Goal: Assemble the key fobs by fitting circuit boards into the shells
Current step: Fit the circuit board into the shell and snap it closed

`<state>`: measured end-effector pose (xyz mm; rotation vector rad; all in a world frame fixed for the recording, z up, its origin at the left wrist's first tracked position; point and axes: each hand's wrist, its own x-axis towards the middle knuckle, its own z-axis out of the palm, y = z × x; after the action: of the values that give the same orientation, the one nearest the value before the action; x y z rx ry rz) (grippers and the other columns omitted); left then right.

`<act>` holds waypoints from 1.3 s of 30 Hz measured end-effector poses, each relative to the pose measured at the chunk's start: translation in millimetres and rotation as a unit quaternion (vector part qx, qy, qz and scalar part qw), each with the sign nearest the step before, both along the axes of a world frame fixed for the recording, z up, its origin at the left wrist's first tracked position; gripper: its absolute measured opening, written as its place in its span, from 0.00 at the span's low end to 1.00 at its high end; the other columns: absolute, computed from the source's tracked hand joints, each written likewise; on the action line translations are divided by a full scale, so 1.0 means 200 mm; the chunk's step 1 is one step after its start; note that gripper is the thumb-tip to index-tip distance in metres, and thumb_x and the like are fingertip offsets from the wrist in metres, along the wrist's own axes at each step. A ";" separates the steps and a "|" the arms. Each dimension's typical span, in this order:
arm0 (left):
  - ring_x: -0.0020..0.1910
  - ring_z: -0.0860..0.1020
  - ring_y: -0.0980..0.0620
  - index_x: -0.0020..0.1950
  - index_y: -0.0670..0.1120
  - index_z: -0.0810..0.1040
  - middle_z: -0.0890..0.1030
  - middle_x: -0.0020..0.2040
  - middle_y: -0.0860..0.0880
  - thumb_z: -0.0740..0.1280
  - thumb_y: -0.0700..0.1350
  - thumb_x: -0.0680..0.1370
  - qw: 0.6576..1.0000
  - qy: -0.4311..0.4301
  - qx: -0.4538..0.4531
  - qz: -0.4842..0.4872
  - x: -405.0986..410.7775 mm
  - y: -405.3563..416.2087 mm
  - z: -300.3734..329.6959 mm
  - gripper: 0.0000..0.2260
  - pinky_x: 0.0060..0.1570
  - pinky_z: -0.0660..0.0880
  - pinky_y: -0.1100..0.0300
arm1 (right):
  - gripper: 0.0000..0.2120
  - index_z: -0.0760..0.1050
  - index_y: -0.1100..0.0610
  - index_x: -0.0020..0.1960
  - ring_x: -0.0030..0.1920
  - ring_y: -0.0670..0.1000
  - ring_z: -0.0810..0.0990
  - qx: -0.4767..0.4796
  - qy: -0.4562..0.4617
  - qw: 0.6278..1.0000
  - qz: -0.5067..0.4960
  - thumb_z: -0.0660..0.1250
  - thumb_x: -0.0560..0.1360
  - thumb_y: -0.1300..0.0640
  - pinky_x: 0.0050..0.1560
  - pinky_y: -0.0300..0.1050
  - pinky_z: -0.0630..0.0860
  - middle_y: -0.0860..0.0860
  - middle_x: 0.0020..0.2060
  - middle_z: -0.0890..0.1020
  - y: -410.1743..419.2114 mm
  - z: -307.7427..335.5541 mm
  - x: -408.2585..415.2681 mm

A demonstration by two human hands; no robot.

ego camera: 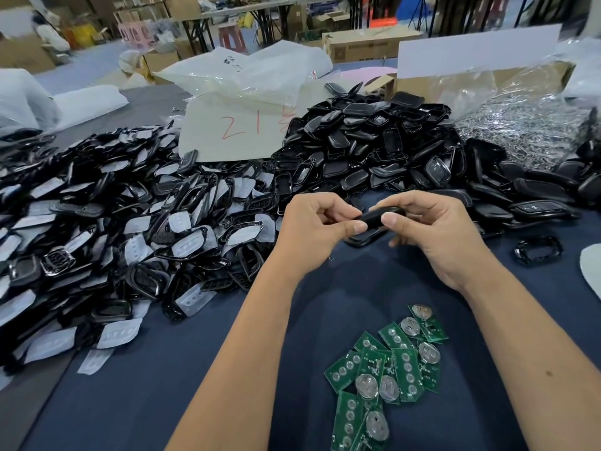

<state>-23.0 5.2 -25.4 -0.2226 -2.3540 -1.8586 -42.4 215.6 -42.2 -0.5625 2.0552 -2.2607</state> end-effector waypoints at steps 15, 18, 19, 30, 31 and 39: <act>0.44 0.83 0.57 0.49 0.49 0.82 0.84 0.42 0.55 0.79 0.35 0.69 0.980 0.118 -0.155 0.031 0.02 0.06 0.00 0.14 0.48 0.82 0.58 | 0.17 0.86 0.50 0.48 0.45 0.47 0.88 0.126 0.095 0.986 -0.054 0.77 0.71 0.72 0.50 0.38 0.82 0.47 0.44 0.89 -0.06 0.03 0.03; 0.44 0.82 0.57 0.54 0.50 0.80 0.83 0.42 0.56 0.79 0.36 0.69 0.972 0.130 -0.192 0.032 0.02 0.06 -0.01 0.18 0.48 0.82 0.56 | 0.13 0.87 0.52 0.49 0.46 0.49 0.88 0.162 0.092 0.980 -0.074 0.79 0.71 0.68 0.53 0.47 0.84 0.46 0.44 0.89 -0.07 0.03 0.04; 0.44 0.82 0.57 0.54 0.49 0.80 0.82 0.43 0.56 0.80 0.36 0.69 0.970 0.132 -0.203 0.033 0.02 0.06 -0.01 0.18 0.48 0.82 0.54 | 0.13 0.87 0.51 0.49 0.47 0.49 0.88 0.179 0.093 0.976 -0.078 0.80 0.71 0.67 0.55 0.50 0.84 0.46 0.45 0.88 -0.08 0.03 0.04; 0.48 0.82 0.55 0.63 0.50 0.77 0.83 0.45 0.56 0.76 0.36 0.73 0.963 0.136 -0.232 0.037 0.02 0.10 -0.04 0.21 0.53 0.81 0.50 | 0.10 0.87 0.53 0.48 0.49 0.48 0.82 0.238 0.171 0.951 -0.100 0.79 0.71 0.66 0.54 0.47 0.76 0.47 0.44 0.85 -0.07 0.04 0.03; 0.48 0.82 0.55 0.63 0.50 0.77 0.82 0.45 0.56 0.76 0.36 0.73 0.961 0.139 -0.238 0.037 0.02 0.10 -0.05 0.21 0.52 0.81 0.50 | 0.10 0.87 0.54 0.48 0.49 0.50 0.82 0.236 0.173 0.951 -0.100 0.79 0.71 0.66 0.55 0.49 0.77 0.48 0.44 0.85 -0.07 0.04 0.03; 0.40 0.83 0.59 0.64 0.47 0.80 0.82 0.41 0.53 0.77 0.35 0.73 0.993 0.048 -0.044 0.098 0.01 0.13 -0.04 0.20 0.48 0.81 0.62 | 0.21 0.77 0.46 0.68 0.57 0.47 0.84 0.090 0.061 0.986 -0.127 0.74 0.78 0.60 0.57 0.43 0.81 0.47 0.56 0.85 -0.08 0.01 0.01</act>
<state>-21.3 31.1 -32.5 -0.0836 -2.3031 -1.6203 -41.3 198.6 -39.8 -0.4605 2.4906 -2.1789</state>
